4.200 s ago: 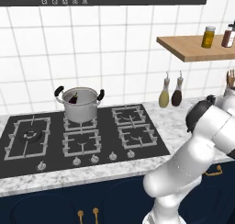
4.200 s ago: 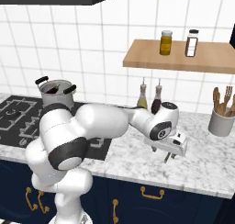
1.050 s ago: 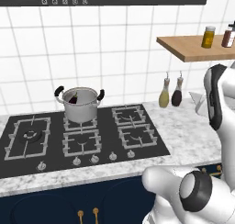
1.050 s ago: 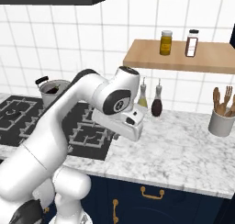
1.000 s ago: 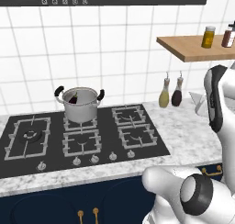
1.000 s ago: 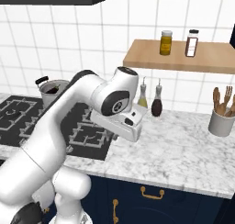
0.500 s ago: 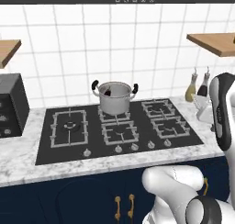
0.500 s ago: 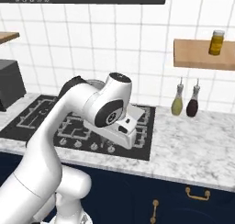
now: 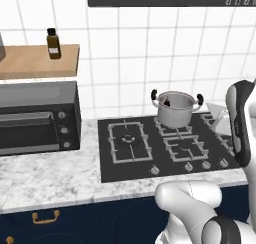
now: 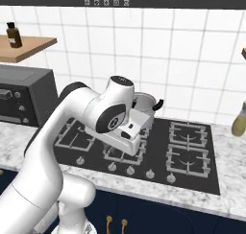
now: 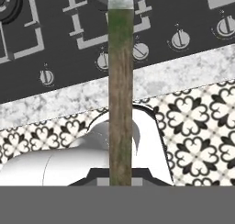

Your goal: Put the avocado and eggplant in the pot. Retrieve the spatula and lightly stir the vegetables in the pot.

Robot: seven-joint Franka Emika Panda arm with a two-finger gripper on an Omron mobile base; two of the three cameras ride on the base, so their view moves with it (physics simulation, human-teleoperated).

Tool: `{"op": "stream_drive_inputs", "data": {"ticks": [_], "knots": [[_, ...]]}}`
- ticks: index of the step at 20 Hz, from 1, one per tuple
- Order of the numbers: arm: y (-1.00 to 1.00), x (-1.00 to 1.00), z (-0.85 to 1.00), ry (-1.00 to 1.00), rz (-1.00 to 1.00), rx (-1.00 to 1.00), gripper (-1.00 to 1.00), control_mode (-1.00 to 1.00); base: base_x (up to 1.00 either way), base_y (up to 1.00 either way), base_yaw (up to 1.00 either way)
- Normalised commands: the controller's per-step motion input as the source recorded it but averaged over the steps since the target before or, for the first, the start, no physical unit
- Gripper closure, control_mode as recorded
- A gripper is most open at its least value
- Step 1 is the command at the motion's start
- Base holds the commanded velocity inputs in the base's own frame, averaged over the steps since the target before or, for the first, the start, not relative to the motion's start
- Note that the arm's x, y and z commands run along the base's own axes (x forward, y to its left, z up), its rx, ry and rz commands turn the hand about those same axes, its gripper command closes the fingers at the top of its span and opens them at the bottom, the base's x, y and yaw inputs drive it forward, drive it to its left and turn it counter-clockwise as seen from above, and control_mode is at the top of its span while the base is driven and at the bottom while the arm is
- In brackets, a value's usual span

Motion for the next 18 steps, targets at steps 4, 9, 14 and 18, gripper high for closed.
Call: {"op": "stream_drive_inputs", "data": {"ticks": [4, 9, 14, 18], "knots": [[0.0, 0.0, 0.0, 0.0, 0.0, 0.0, 1.0, 1.0, 1.0, 0.0, 0.26], [0.0, 0.07, 0.26, -0.07, 0.04, -0.03, 1.0, -1.0, 0.51, 0.09, 0.11], [0.05, -0.01, 0.99, -0.17, 0.03, -0.01, 1.0, -1.0, 0.0, 0.0, 0.0], [0.19, 0.01, 0.99, 0.05, -0.06, 0.28, 1.0, -1.0, 0.0, 0.0, 0.0]]}}
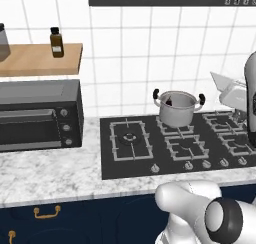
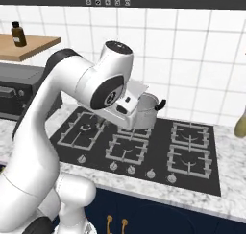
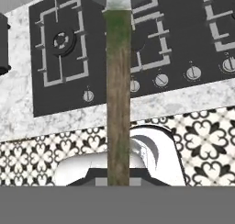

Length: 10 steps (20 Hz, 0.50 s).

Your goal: Put the avocado and eggplant in the pot. Retrieve the spatula and lightly stir the vegetables in the pot.

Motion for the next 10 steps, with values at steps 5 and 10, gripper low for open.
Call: {"op": "stream_drive_inputs", "data": {"ticks": [5, 10], "knots": [[0.03, 0.51, 0.55, 0.23, -0.15, 0.55, 1.0, -1.0, 0.0, 0.0, 0.0], [0.16, 0.87, 0.14, 0.34, -0.19, 0.56, 1.0, -1.0, 0.0, 0.0, 0.0]]}}
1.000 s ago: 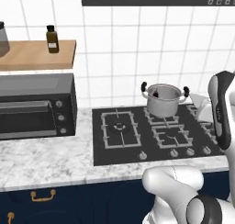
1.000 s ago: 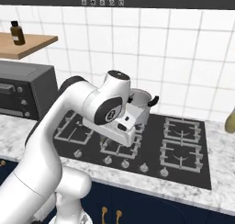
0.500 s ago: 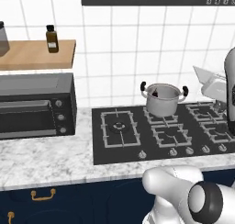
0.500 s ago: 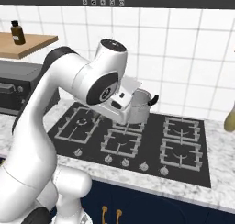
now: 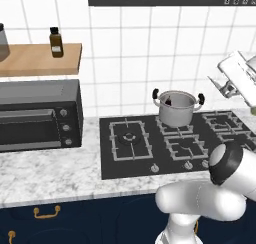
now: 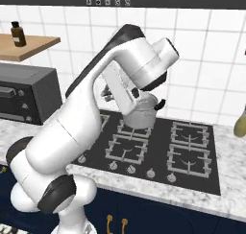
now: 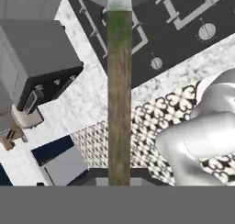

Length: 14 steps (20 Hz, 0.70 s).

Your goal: Put the avocado and eggplant in the pot. Retrieve the spatula and lightly stir the vegetables in the pot.

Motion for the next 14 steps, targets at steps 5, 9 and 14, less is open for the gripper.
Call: {"op": "stream_drive_inputs", "data": {"ticks": [5, 9, 14], "knots": [[0.33, 0.89, 0.0, 0.45, -0.21, 0.51, 1.0, -1.0, 0.0, 0.0, 0.0], [0.19, 0.49, 0.0, 0.17, -0.14, 0.31, 1.0, -1.0, 0.0, 0.0, 0.0], [0.18, 0.93, 0.0, 0.01, -0.12, 0.08, 1.0, -1.0, 0.0, 0.0, 0.0]]}}
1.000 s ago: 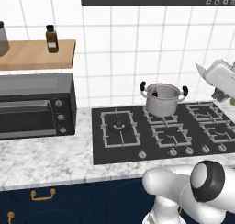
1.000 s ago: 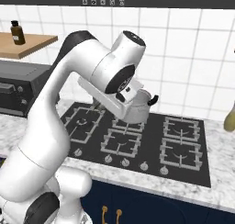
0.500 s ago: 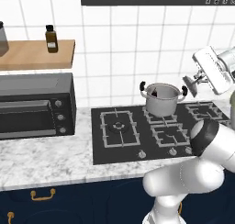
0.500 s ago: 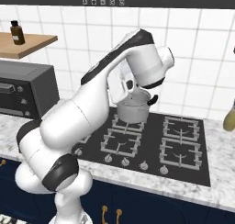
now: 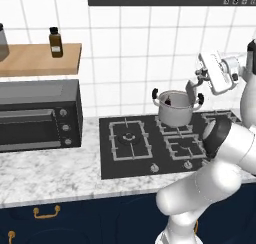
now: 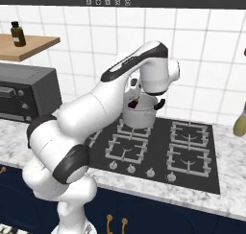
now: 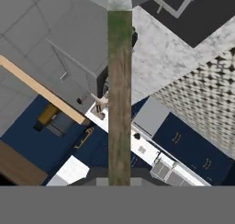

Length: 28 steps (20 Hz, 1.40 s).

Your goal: Put the avocado and eggplant in the pot. Retrieve the spatula and lightly stir the vegetables in the pot.

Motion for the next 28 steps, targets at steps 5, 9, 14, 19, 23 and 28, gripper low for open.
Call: {"op": "stream_drive_inputs", "data": {"ticks": [5, 9, 14, 19, 23, 28], "knots": [[0.09, 0.89, 0.0, 0.04, -0.09, 0.04, 1.0, -1.0, 0.0, 0.0, 0.0], [0.0, 0.82, -0.09, 0.18, -0.06, 0.07, 1.0, -1.0, 0.0, 0.0, 0.0], [0.0, 0.97, -0.12, 0.07, -0.01, 0.03, 1.0, -1.0, 0.0, 0.0, 0.0], [-0.05, 0.98, -0.26, 0.0, 0.0, 0.01, 1.0, -1.0, 0.0, 0.0, 0.0], [-0.24, 1.0, -0.28, 0.0, 0.0, 0.0, 1.0, -1.0, 0.0, 0.0, 0.0], [-0.28, 0.85, -0.35, 0.01, 0.0, 0.02, 1.0, -1.0, 0.0, 0.0, 0.0]]}}
